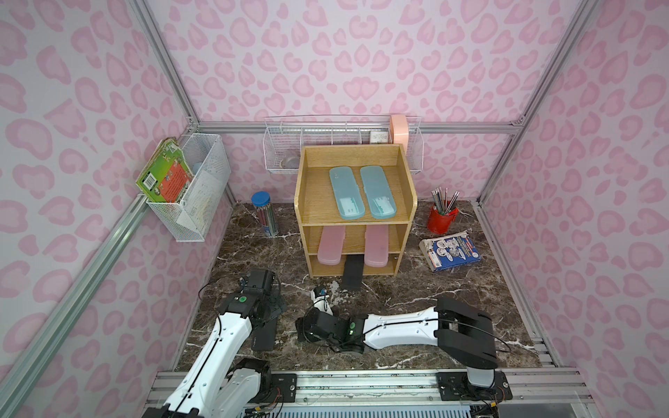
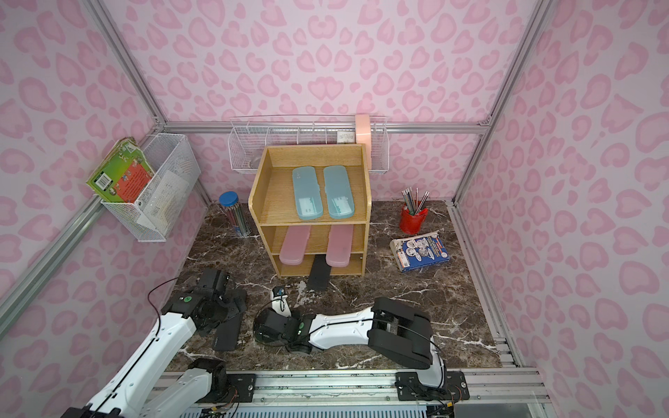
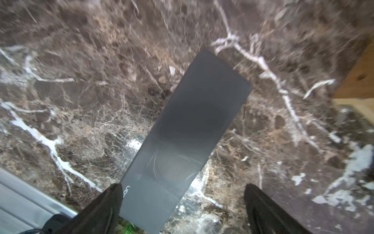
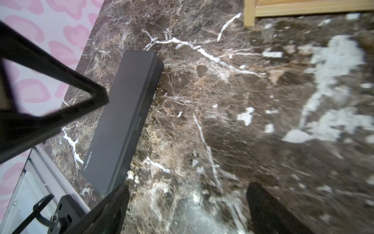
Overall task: Place the pencil cases on the shelf according to color
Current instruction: Adjust the pencil case at the center of the board.
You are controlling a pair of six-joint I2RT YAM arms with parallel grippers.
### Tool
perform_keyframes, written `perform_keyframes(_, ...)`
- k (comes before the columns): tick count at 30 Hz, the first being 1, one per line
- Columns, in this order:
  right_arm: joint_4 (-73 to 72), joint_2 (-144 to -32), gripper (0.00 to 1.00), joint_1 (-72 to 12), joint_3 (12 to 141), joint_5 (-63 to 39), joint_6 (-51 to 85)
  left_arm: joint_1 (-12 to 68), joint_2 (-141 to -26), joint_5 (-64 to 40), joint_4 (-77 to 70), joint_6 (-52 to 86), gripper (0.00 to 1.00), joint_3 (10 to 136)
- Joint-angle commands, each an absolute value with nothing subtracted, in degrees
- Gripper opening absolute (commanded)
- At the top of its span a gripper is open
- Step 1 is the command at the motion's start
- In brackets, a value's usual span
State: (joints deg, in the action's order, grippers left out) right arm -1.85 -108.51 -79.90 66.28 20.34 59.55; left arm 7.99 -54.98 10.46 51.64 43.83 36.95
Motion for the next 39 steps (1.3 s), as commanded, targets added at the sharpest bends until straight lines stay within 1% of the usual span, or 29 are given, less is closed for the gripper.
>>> perform_keyframes(1, -3.12, -103.09, 0.94, -79.36, 59.78, 22.38, 59.32, 7.89, -58.45, 9.29, 48.98, 45.27, 0.98, 35.25)
perform_keyframes(5, -1.72, -96.95, 0.94, -79.93, 52.27, 22.29, 59.83, 7.84, -63.08, 7.85, 44.2, 44.46, 0.98, 33.06)
perform_keyframes(8, 0.91, -93.45, 0.94, -80.53, 48.84, 23.67, 61.21, 7.9, -67.91, 4.36, 41.65, 43.87, 0.99, 32.36)
perform_keyframes(11, 2.61, -89.97, 0.94, -80.56, 45.6, 25.57, 62.56, 8.13, -71.93, 2.18, 45.55, 42.9, 0.98, 35.37)
perform_keyframes(12, 2.99, -89.05, 0.94, -80.53, 44.84, 26.25, 62.66, 8.15, -71.94, 1.06, 46.05, 42.39, 0.97, 35.84)
perform_keyframes(16, 4.14, -86.03, 0.94, -79.47, 42.51, 27.74, 62.45, 8.87, -68.92, -9.73, 42.08, 43.44, 0.95, 34.24)
perform_keyframes(22, 4.81, -83.43, 0.94, -78.85, 41.63, 29.25, 60.47, 15.15, -71.27, -11.85, 39.68, 45.94, 0.93, 35.82)
perform_keyframes(24, 5.03, -82.89, 0.94, -78.8, 41.47, 29.68, 60.06, 18.05, -71.5, -10.05, 40.6, 46.98, 0.92, 37.11)
perform_keyframes(26, 4.81, -82.46, 0.94, -78.87, 41.4, 29.68, 59.17, 19.79, -69.11, -3.21, 45.42, 47.55, 0.92, 39.06)
perform_keyframes(29, 4.0, -81.85, 0.94, -79.17, 41.31, 28.99, 58.3, 19.2, -63.01, 6.31, 51.28, 45.26, 0.98, 39.96)
perform_keyframes(30, 3.67, -81.66, 0.94, -79.32, 41.15, 28.96, 58.36, 18.62, -61.66, 8.59, 52.0, 43.66, 0.98, 39.8)
perform_keyframes(32, 3.47, -81.16, 0.94, -79.74, 40.87, 28.81, 58.59, 16.21, -59.38, 9.78, 51.19, 41.26, 0.98, 38.69)
perform_keyframes(34, 3.54, -80.87, 0.94, -80.15, 40.64, 28.62, 59.27, 14.66, -58.74, 9.08, 46.2, 39.9, 0.98, 36.73)
perform_keyframes(36, 3.46, -80.75, 0.94, -80.16, 40.58, 27.71, 59.5, 13.37, -59.73, 11.15, 42.71, 38.73, 0.98, 35.49)
perform_keyframes(39, 4.29, -81.01, 0.94, -80.21, 41.48, 26.27, 59.82, 9.9, -63.51, 12.61, 42.45, 38.78, 0.98, 35.91)
